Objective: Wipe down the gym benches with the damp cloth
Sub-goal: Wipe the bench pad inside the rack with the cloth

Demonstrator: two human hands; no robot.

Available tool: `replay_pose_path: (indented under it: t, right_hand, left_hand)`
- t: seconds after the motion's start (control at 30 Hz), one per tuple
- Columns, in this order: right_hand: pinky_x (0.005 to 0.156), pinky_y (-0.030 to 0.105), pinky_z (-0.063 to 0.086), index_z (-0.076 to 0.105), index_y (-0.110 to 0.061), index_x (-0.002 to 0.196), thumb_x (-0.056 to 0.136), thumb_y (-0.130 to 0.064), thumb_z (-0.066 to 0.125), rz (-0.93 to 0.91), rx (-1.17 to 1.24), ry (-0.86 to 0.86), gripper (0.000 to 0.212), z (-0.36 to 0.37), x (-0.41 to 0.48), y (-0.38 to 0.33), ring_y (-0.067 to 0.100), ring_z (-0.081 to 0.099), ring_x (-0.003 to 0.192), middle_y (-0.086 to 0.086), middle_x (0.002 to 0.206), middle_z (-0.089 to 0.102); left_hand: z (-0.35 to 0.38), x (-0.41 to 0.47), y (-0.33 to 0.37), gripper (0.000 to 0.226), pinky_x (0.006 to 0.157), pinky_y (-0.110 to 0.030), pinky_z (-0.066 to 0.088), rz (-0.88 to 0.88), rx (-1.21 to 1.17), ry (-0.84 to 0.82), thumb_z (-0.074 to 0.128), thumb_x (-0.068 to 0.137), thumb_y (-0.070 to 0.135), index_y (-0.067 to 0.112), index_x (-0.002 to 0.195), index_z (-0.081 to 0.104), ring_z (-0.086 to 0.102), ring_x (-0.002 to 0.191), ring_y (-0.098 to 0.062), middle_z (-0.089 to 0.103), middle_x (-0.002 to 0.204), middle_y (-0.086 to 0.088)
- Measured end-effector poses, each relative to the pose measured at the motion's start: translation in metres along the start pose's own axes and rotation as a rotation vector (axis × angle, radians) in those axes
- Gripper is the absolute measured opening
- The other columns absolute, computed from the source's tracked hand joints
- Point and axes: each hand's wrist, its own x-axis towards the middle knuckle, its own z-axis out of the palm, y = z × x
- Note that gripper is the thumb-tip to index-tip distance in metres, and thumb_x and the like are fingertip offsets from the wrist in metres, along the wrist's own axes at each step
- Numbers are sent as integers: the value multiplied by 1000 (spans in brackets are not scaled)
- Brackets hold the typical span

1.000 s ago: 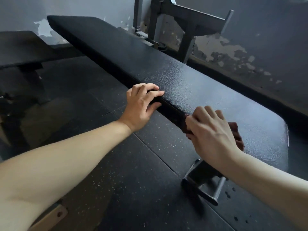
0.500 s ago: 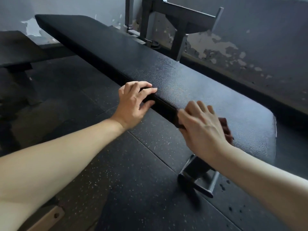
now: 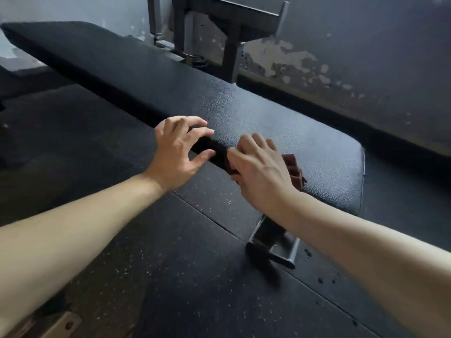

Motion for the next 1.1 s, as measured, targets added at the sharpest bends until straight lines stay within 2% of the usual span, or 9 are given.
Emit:
replay_pose_path:
  t: [0.17, 0.3, 0.47, 0.6, 0.77, 0.93, 1.1]
  right_hand:
    - [76, 37, 32, 58, -17, 91, 70, -19, 82, 38, 25, 14, 31, -30, -65, 35, 29, 48, 92, 4, 97, 51]
    - [76, 40, 39, 62, -13, 86, 66, -13, 91, 111, 56, 15, 35, -46, -109, 57, 30, 49, 87, 4, 93, 53]
    - [77, 38, 34, 57, -18, 88, 67, -21, 88, 27, 39, 6, 38, -34, -72, 42, 29, 49, 92, 4, 95, 53]
    - [76, 41, 35, 58, -16, 90, 69, -16, 81, -24, -21, 23, 31, -14, -33, 18, 31, 53, 93, 7, 97, 56]
    - [75, 41, 38, 57, -15, 92, 75, -13, 75, -4, -26, 57, 25, -32, -81, 39, 31, 50, 92, 8, 98, 53]
    - [77, 41, 38, 58, -15, 86, 72, -11, 85, 123, 62, 65, 31, -52, -135, 61, 29, 48, 89, 5, 96, 53]
    - [74, 43, 41, 57, -15, 86, 67, -6, 78, 88, 9, 58, 30, -41, -104, 44, 31, 50, 89, 6, 93, 53]
  left_hand:
    - [13, 5, 30, 29, 110, -44, 23, 73, -116, -25, 69, 92, 41, 26, 116, 71, 46, 124, -18, 59, 128, 14]
    - [19, 3, 34, 35, 109, -42, 23, 82, -154, -31, 70, 88, 47, 24, 114, 72, 48, 121, -18, 61, 125, 13]
    - [16, 4, 40, 36, 107, -45, 25, 83, -149, -45, 70, 88, 49, 23, 114, 72, 48, 120, -19, 61, 124, 12]
    - [13, 4, 46, 35, 104, -44, 27, 131, -136, -46, 69, 90, 49, 23, 113, 72, 49, 119, -20, 62, 124, 11]
    - [14, 6, 61, 34, 104, -42, 25, 165, -169, -58, 72, 88, 48, 22, 110, 73, 48, 118, -19, 63, 123, 11]
    - [24, 7, 78, 34, 104, -44, 26, 194, -223, -99, 73, 87, 49, 22, 108, 74, 49, 117, -18, 63, 122, 12]
    - [25, 6, 80, 30, 102, -44, 28, 189, -223, -93, 75, 88, 43, 22, 109, 73, 52, 116, -19, 64, 120, 12]
